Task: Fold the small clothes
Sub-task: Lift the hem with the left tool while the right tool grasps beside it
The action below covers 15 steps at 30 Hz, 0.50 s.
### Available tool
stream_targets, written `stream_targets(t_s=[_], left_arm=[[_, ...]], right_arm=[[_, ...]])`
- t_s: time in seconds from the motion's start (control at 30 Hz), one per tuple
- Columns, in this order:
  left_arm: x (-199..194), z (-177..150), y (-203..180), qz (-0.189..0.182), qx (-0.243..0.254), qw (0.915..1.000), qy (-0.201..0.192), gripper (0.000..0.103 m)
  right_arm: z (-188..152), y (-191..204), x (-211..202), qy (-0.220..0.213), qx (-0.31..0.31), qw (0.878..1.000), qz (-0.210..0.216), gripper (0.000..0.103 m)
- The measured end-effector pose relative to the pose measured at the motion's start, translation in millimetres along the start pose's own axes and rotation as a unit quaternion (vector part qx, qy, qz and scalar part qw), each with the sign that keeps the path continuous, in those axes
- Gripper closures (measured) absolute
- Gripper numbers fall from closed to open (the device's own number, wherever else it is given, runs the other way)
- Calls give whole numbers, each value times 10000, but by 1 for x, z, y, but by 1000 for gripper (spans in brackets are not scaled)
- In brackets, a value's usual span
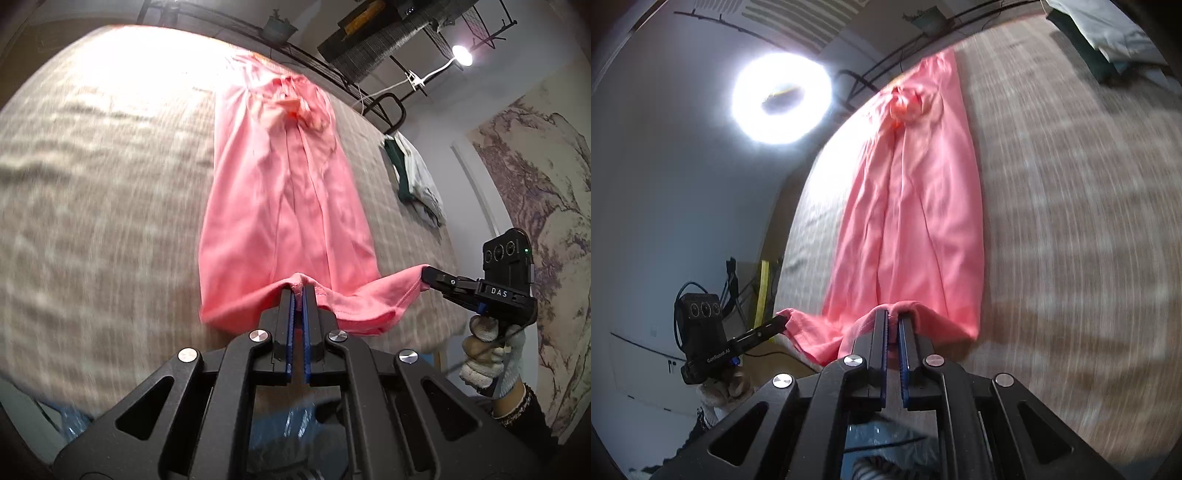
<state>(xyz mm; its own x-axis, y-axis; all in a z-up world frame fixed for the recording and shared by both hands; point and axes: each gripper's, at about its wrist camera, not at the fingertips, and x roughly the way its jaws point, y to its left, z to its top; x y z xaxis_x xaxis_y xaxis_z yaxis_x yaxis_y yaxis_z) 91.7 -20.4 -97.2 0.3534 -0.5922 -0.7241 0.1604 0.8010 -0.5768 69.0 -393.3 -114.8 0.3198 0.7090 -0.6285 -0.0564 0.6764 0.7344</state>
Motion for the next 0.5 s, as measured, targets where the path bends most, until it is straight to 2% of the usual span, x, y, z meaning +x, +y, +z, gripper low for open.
stream_targets(t_s=[0.27,0.5], left_arm=[[28,52,15,162,-164,9997,-14,102],[47,91,17,366,-50,9993,-102,102]], right_arm=[[56,3,17,-232,-16,9996,-129,101],[97,-2,40,-310,103,9991,-261,101]])
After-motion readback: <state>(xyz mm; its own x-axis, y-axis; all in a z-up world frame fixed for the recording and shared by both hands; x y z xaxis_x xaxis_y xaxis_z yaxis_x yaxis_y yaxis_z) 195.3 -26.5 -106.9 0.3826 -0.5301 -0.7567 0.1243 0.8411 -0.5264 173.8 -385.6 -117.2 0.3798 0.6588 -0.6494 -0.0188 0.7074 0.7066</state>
